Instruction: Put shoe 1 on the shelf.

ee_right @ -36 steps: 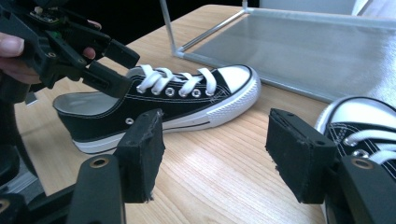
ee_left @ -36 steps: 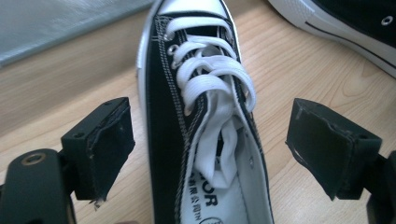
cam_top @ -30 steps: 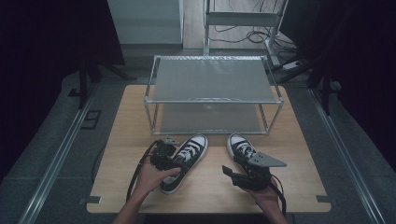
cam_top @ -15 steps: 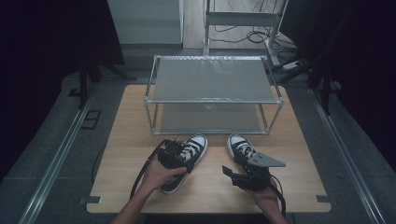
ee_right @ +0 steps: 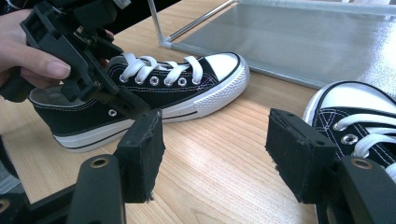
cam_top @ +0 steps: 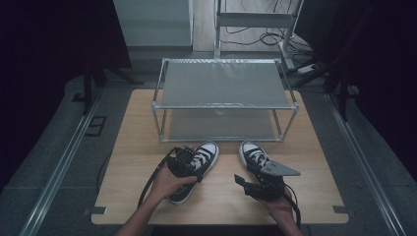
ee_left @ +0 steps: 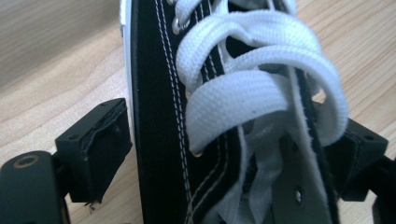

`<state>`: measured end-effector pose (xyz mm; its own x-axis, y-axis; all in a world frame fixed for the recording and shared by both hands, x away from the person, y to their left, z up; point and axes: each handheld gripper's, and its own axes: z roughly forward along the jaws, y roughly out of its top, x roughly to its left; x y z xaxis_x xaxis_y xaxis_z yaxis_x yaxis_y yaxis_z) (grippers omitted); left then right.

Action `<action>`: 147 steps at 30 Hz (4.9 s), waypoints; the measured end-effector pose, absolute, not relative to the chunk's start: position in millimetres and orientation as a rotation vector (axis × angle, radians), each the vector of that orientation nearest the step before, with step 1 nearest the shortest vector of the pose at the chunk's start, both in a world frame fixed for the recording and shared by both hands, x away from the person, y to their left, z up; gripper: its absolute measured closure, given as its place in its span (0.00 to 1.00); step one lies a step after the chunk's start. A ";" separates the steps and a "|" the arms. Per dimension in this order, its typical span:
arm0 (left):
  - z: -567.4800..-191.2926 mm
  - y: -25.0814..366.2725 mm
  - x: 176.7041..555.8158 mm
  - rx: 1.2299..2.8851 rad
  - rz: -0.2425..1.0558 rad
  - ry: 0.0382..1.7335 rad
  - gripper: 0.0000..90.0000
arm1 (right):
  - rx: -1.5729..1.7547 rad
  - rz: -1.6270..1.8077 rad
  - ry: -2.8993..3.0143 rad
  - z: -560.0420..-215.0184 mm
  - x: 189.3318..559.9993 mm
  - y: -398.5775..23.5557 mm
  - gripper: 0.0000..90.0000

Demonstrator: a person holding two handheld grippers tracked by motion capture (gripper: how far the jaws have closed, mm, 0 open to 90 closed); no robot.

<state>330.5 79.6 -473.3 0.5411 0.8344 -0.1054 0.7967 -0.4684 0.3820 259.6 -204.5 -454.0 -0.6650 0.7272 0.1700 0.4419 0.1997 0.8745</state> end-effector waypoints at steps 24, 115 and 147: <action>-479.3 75.4 342.3 2.493 0.060 1.331 0.15 | 1.130 1.425 2.205 -459.4 262.4 -204.8 0.41; -316.8 69.0 361.3 2.157 0.057 0.974 0.17 | 1.164 1.427 2.184 -458.4 264.0 -209.6 0.42; -267.1 43.8 430.9 2.130 0.106 1.160 0.17 | 1.162 1.434 2.187 -457.3 264.3 -211.9 0.42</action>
